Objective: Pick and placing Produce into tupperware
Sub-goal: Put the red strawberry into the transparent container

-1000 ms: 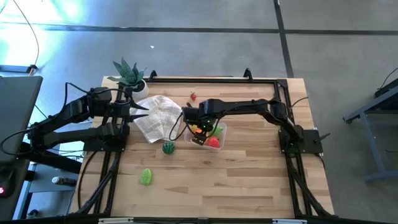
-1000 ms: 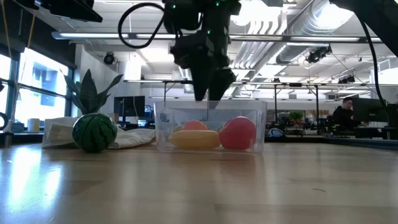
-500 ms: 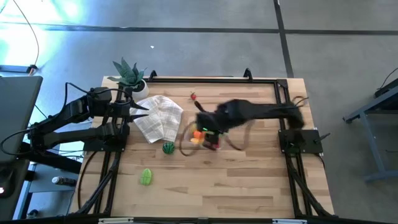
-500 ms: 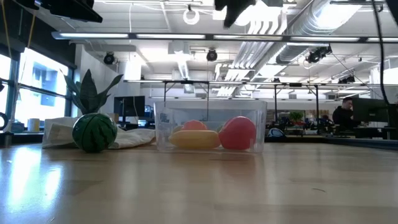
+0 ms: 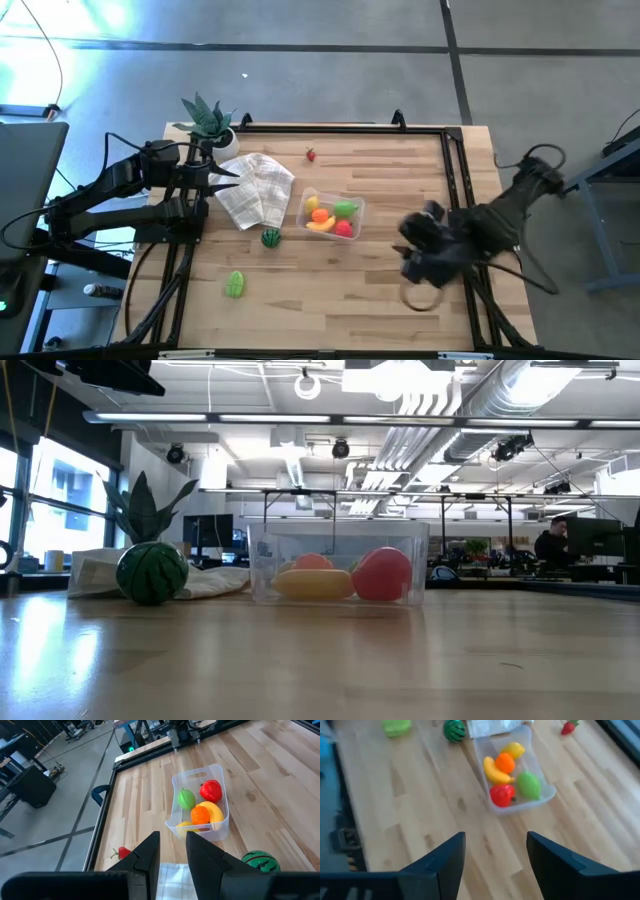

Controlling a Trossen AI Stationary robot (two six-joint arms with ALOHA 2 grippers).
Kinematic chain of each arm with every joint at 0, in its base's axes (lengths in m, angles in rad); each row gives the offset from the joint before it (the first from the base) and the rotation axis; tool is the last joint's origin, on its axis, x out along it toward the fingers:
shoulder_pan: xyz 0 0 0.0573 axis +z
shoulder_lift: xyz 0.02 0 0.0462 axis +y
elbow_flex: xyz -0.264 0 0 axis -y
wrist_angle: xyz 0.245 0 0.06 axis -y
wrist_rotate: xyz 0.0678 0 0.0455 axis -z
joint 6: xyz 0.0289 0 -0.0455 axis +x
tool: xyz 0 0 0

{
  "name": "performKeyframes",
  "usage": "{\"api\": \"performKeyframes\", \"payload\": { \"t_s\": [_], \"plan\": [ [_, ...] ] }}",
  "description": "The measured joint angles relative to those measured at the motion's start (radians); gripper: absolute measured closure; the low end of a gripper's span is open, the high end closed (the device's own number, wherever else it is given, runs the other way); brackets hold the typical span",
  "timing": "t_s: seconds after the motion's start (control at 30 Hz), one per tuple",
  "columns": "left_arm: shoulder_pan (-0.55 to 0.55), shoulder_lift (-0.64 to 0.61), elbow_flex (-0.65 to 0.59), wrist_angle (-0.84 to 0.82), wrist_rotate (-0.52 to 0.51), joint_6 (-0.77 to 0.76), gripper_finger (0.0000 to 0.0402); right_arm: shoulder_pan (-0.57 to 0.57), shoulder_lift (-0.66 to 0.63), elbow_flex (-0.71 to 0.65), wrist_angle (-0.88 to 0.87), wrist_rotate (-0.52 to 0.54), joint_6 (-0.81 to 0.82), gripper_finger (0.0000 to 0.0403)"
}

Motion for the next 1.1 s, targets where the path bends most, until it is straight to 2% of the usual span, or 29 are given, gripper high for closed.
{"api": "performKeyframes", "payload": {
  "t_s": [0.2, 0.33, 0.43, 0.57, 0.73, 0.93, 1.1],
  "plan": [
    [0.0, 0.0, 0.0, 0.0, 0.0, 0.0, 0.0316, 0.171, -0.176, -0.24, 0.058, 0.082, 0.195, 0.0203],
    [0.0, 0.0, 0.0, 0.0, 0.0, 0.0, 0.0316, 0.242, -0.272, -0.385, 0.107, 0.154, 0.22, 0.0203],
    [0.0, 0.0, 0.0, 0.0, 0.0, 0.0, 0.0316, 0.256, -0.34, -0.463, 0.111, 0.234, 0.185, 0.0203],
    [0.0, 0.0, 0.0, 0.0, 0.0, 0.0, 0.0316, 0.241, -0.447, -0.52, 0.104, 0.305, 0.054, 0.0203],
    [0.0, 0.0, 0.0, 0.0, 0.0, 0.0, 0.0316, 0.19, -0.638, -0.565, 0.091, 0.361, -0.085, 0.0203],
    [0.0, 0.0, 0.0, 0.0, 0.0, 0.0, 0.0316, 0.146, -0.895, -0.597, 0.123, 0.34, -0.23, 0.0204],
    [0.0, 0.0, 0.0, 0.0, 0.0, 0.0, 0.0316, 0.144, -0.999, -0.62, 0.231, 0.193, -0.322, 0.0221]
  ]
}}
